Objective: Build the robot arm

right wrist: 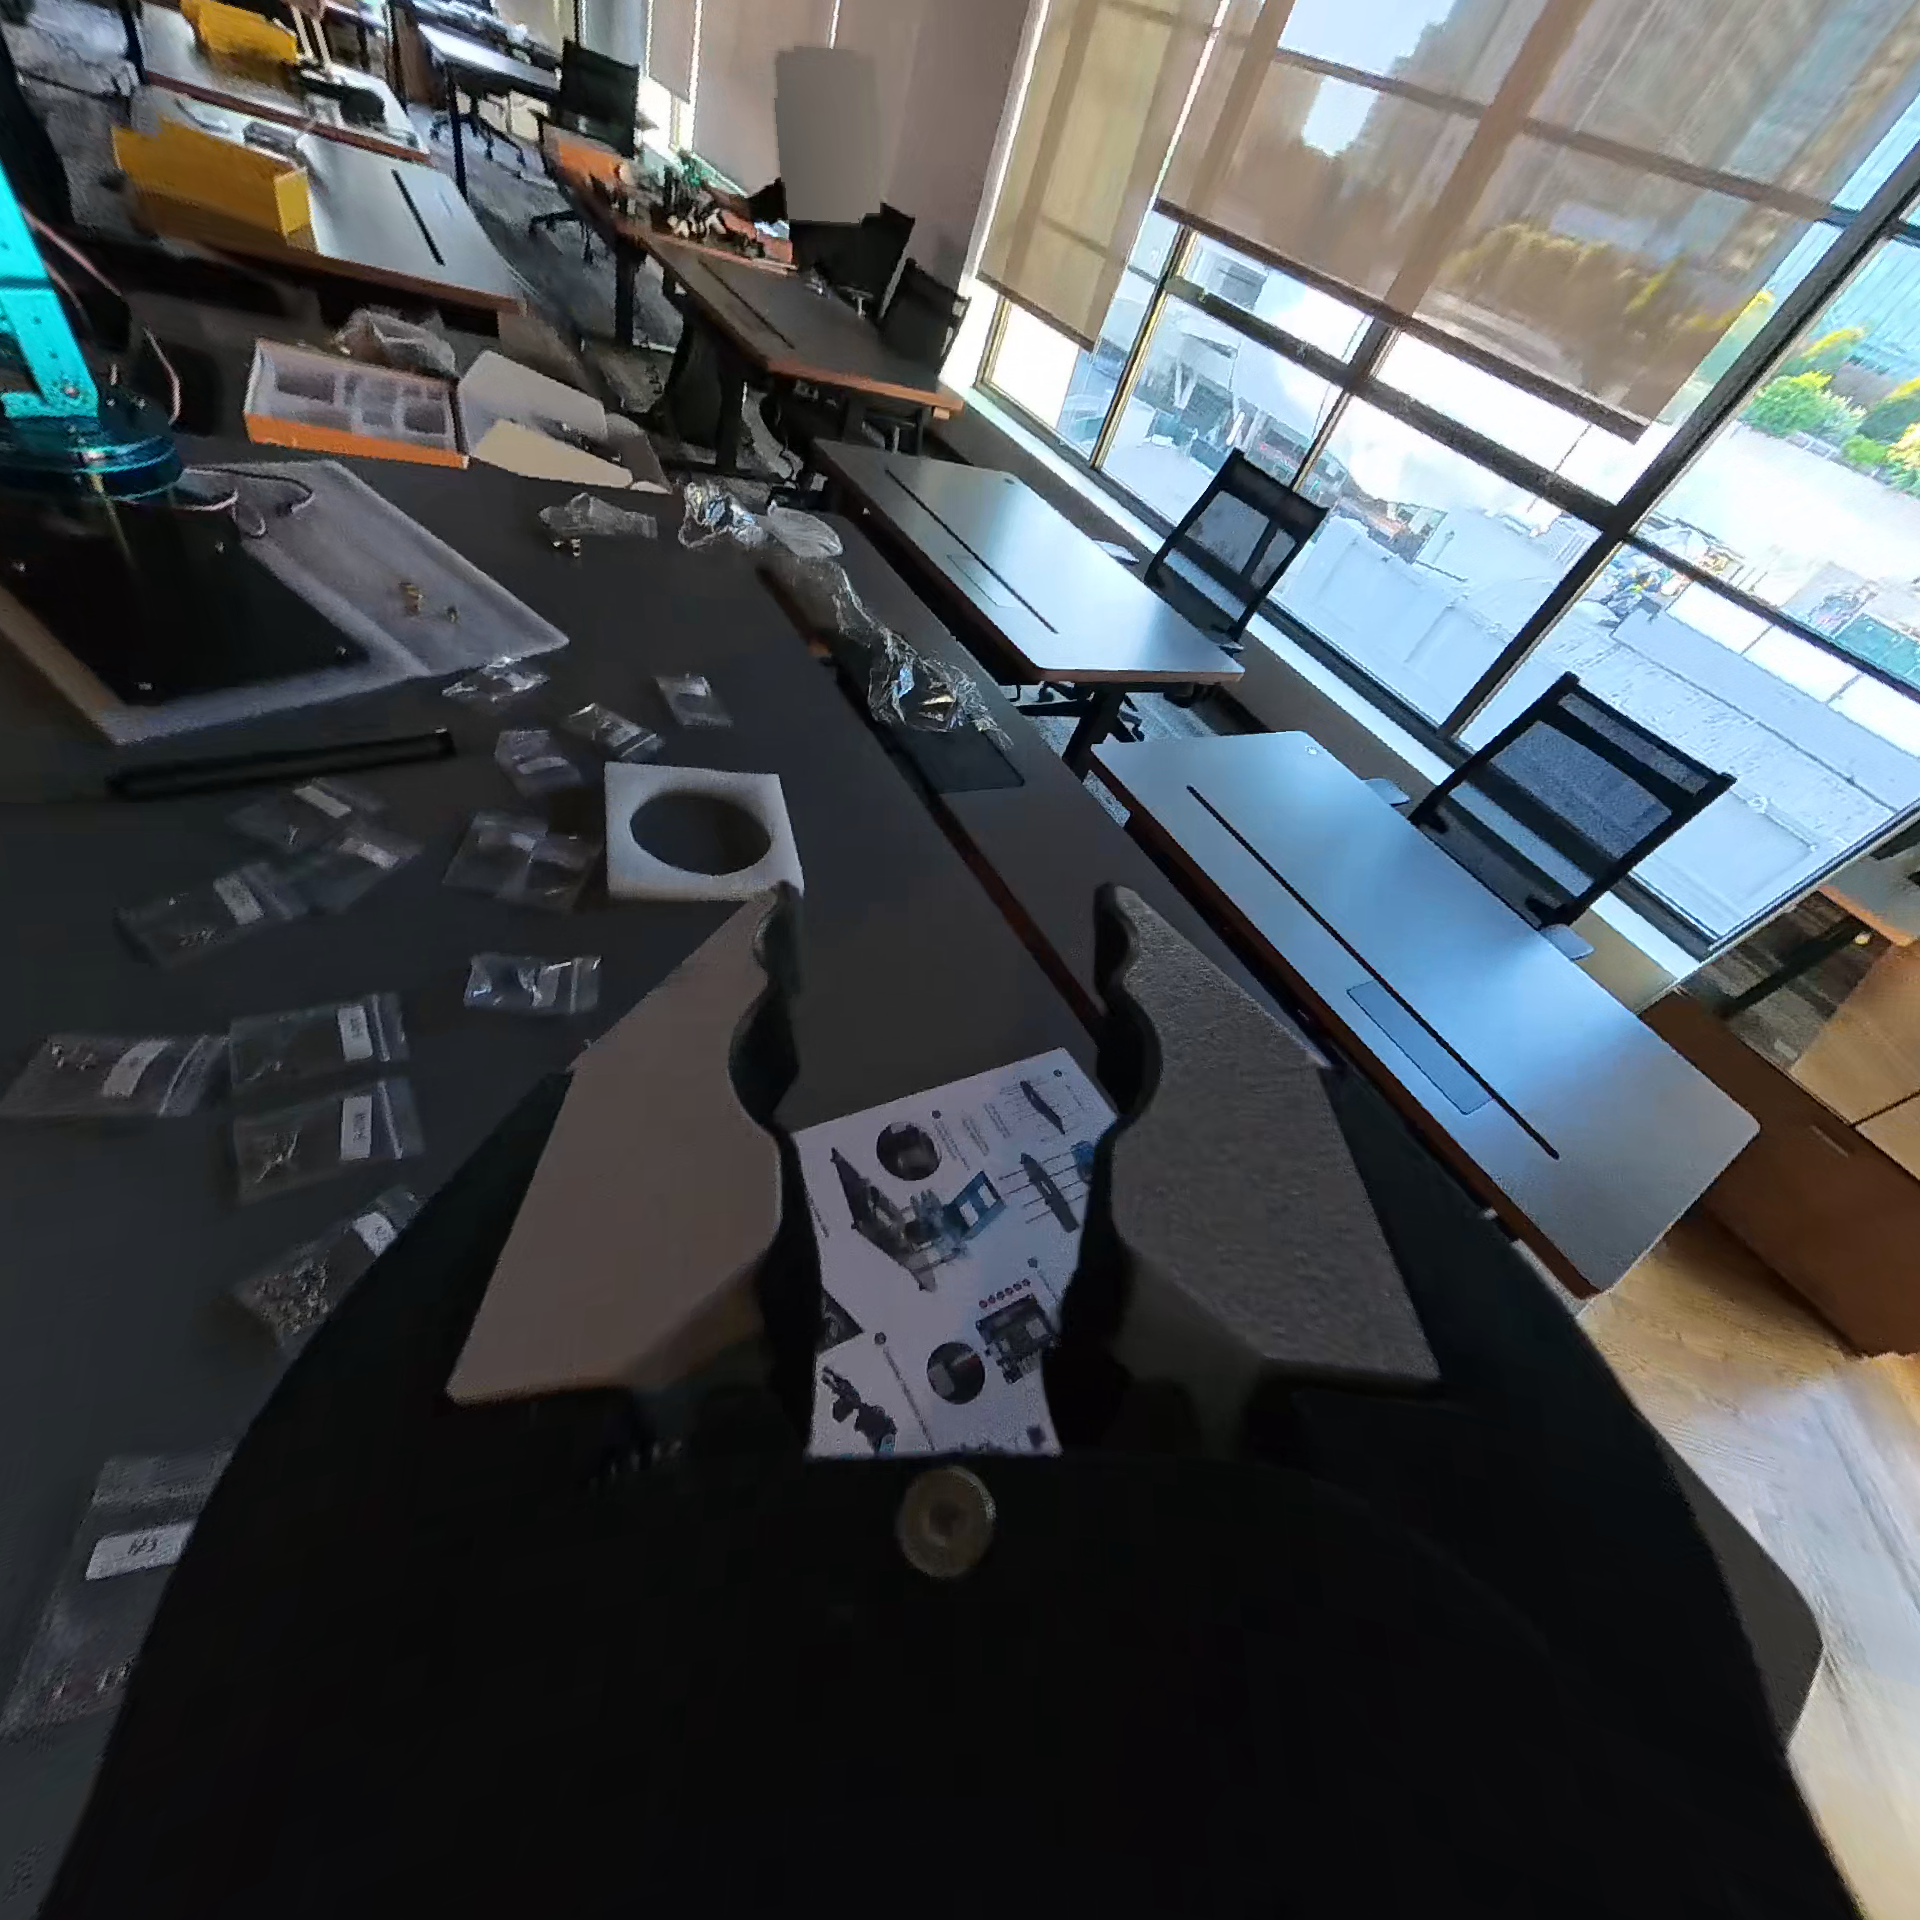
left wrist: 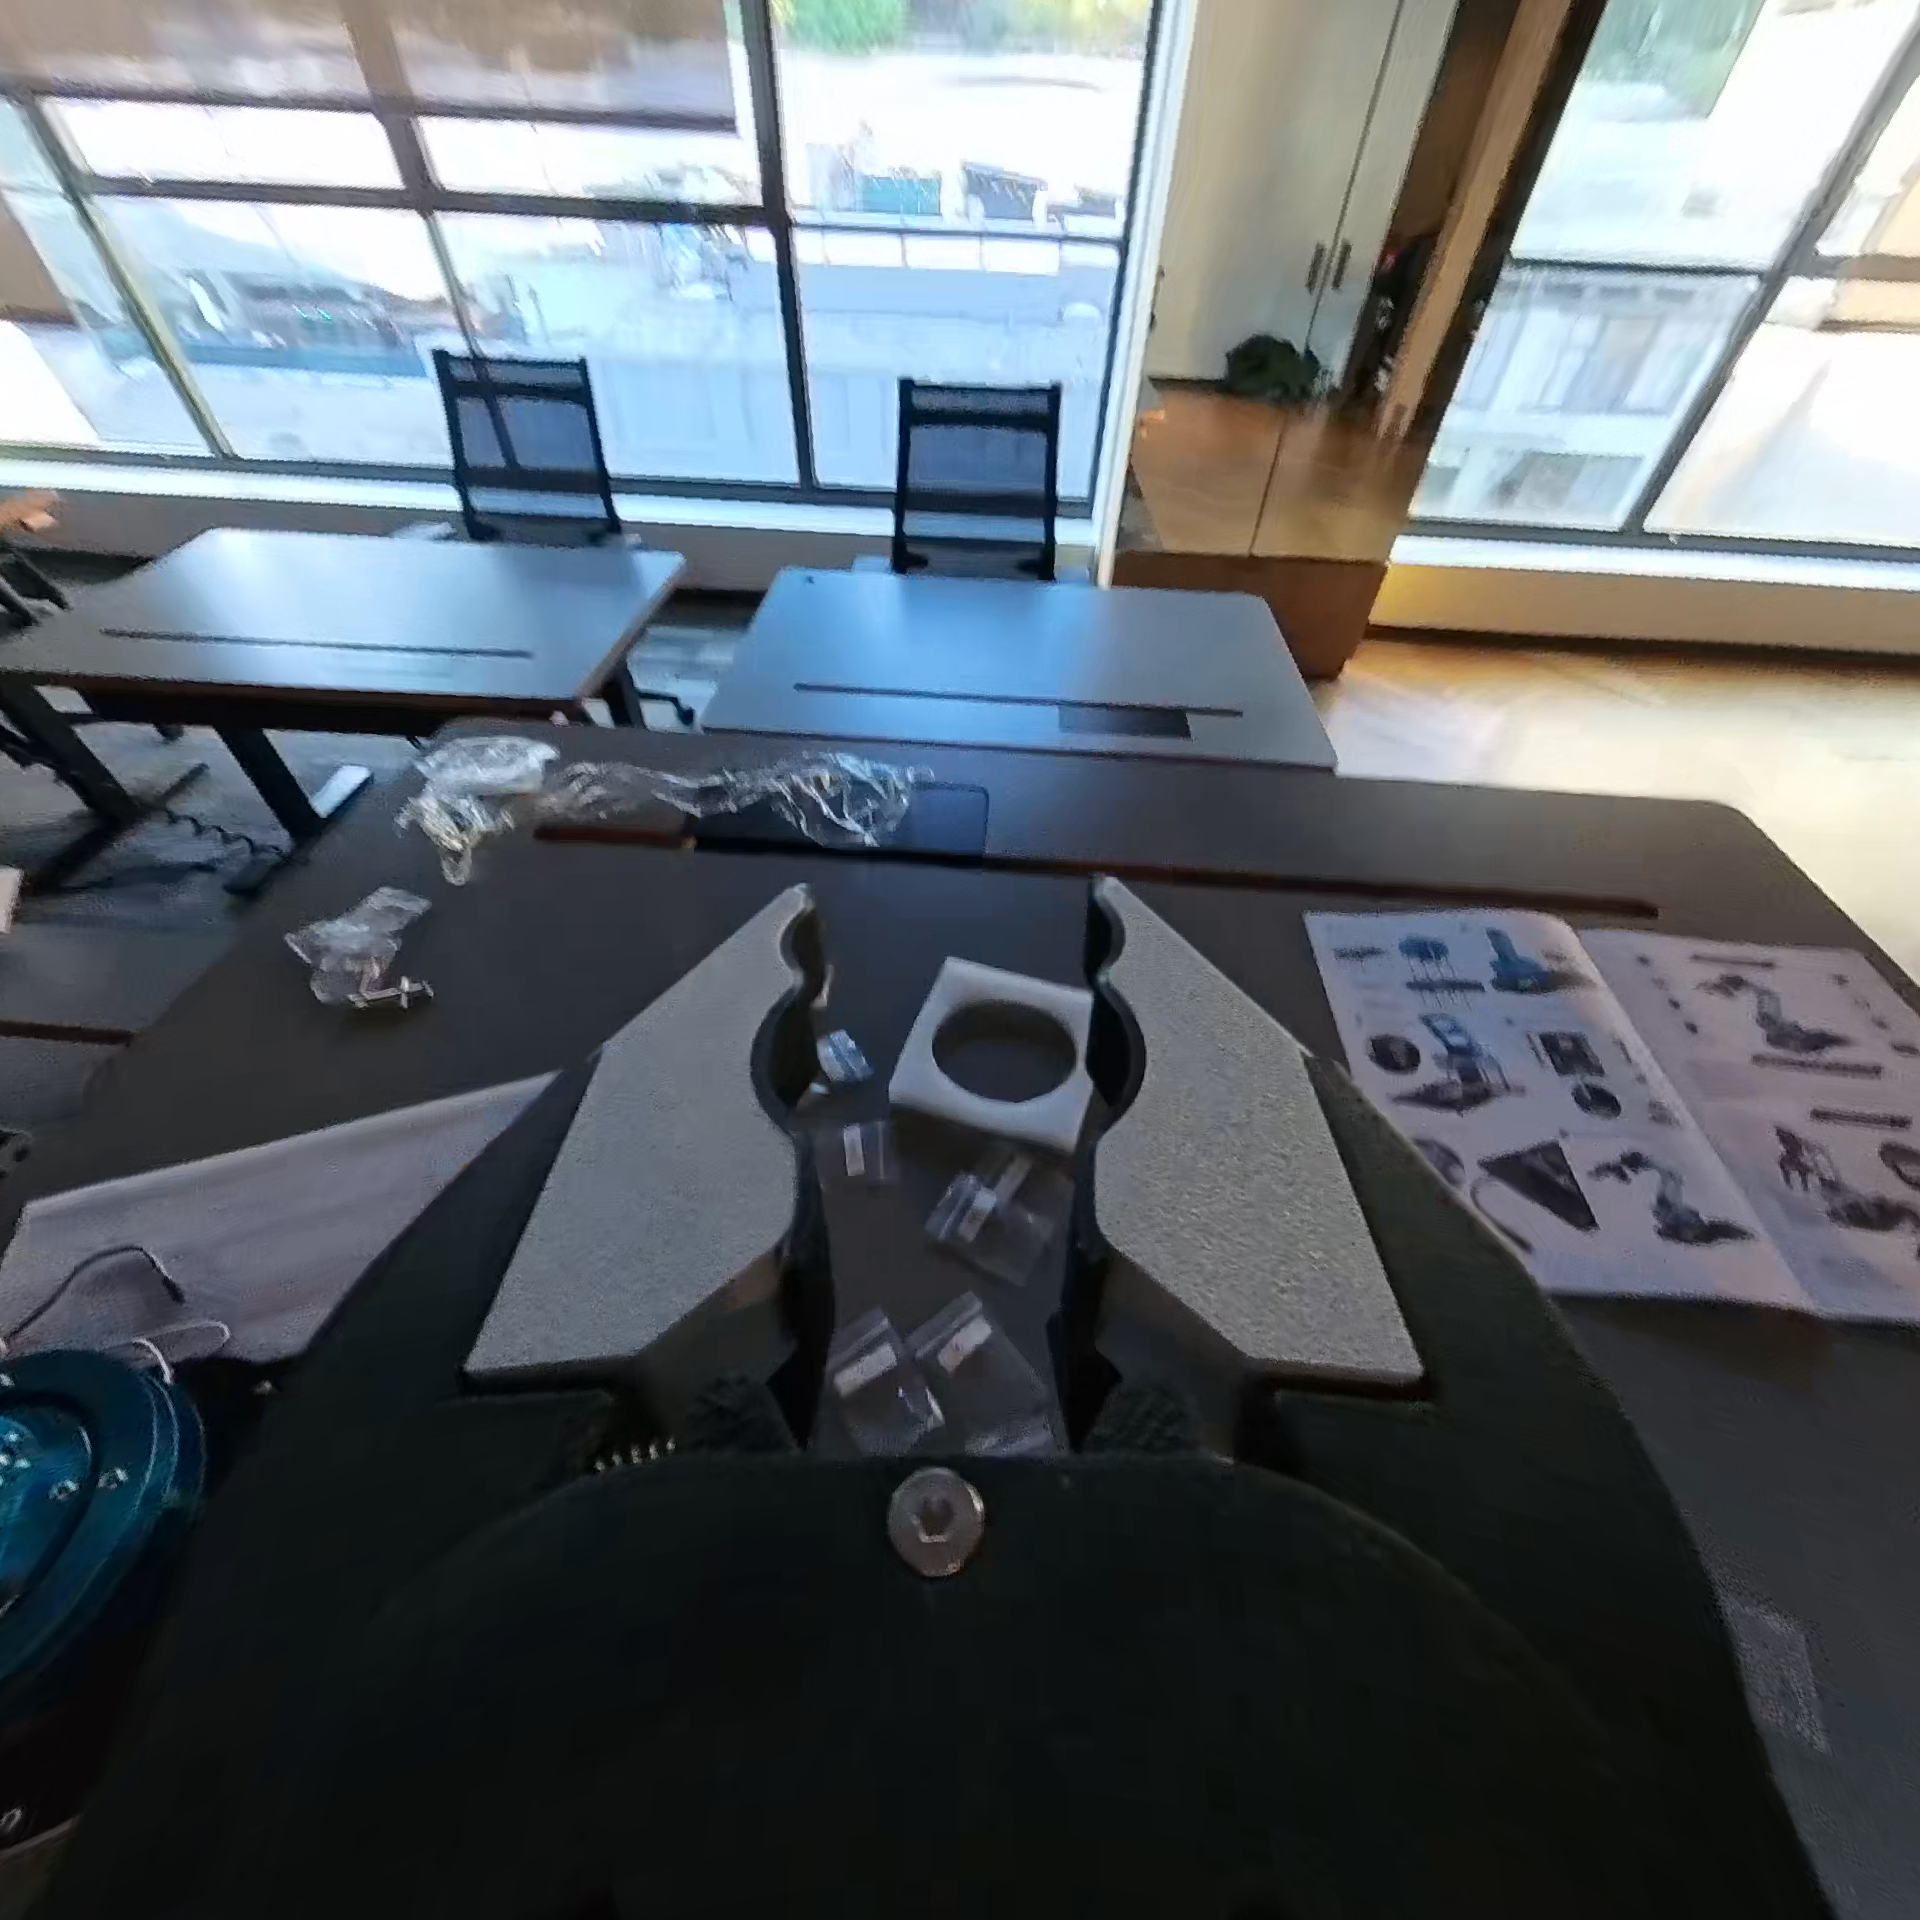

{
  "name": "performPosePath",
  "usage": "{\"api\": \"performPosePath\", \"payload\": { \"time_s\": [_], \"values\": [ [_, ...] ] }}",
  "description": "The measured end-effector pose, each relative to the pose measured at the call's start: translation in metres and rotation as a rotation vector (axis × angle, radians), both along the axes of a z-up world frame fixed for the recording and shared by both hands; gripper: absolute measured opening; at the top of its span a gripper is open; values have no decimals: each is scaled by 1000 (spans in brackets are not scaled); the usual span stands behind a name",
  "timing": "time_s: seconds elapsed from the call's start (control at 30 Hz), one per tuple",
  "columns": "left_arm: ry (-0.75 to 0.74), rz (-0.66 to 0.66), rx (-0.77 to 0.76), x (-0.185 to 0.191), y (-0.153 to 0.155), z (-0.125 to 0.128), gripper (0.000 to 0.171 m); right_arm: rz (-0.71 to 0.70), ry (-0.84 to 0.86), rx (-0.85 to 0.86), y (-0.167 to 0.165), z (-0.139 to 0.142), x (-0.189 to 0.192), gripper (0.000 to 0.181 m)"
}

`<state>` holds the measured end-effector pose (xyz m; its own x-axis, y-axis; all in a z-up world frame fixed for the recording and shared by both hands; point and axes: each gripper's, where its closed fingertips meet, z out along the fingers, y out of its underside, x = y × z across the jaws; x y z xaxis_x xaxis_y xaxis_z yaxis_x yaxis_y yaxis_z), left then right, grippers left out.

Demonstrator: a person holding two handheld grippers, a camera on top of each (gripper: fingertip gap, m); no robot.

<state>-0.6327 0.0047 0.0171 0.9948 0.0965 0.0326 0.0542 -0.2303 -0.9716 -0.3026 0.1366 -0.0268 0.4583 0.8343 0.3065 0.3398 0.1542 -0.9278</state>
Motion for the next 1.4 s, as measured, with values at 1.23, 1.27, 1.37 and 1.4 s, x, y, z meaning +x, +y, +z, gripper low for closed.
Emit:
{"api": "performPosePath", "payload": {
  "time_s": [1.23, 1.27, 1.37, 1.4],
  "values": [
    [-47, -140, 62, 68, 149, -33, 42, -349, -212, -294, 150, -115, 96, 0],
    [-59, -149, 68, 69, 150, -33, 42, -352, -197, -295, 152, -115, 95, 0],
    [-84, -170, 103, 72, 150, -28, 40, -349, -155, -309, 155, -117, 91, 0],
    [-87, -173, 114, 72, 150, -26, 40, -351, -140, -316, 156, -117, 90, 0]
  ]
}}
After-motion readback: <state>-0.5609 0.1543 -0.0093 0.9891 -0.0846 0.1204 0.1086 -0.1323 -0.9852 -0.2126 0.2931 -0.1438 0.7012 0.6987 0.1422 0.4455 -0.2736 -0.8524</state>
